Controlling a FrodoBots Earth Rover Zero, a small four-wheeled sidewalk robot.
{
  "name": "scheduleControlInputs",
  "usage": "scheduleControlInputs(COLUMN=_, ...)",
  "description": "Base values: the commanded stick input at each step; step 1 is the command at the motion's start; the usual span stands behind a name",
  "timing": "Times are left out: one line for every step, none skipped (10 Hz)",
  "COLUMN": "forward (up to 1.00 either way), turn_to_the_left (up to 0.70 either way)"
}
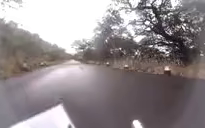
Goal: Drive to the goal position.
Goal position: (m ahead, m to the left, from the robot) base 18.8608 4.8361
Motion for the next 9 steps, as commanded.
scheduleControlInputs(forward=1.00, turn_to_the_left=0.00)
scheduleControlInputs(forward=1.00, turn_to_the_left=0.00)
scheduleControlInputs(forward=1.00, turn_to_the_left=0.00)
scheduleControlInputs(forward=1.00, turn_to_the_left=0.00)
scheduleControlInputs(forward=1.00, turn_to_the_left=0.00)
scheduleControlInputs(forward=1.00, turn_to_the_left=0.00)
scheduleControlInputs(forward=1.00, turn_to_the_left=0.00)
scheduleControlInputs(forward=1.00, turn_to_the_left=0.00)
scheduleControlInputs(forward=1.00, turn_to_the_left=0.00)
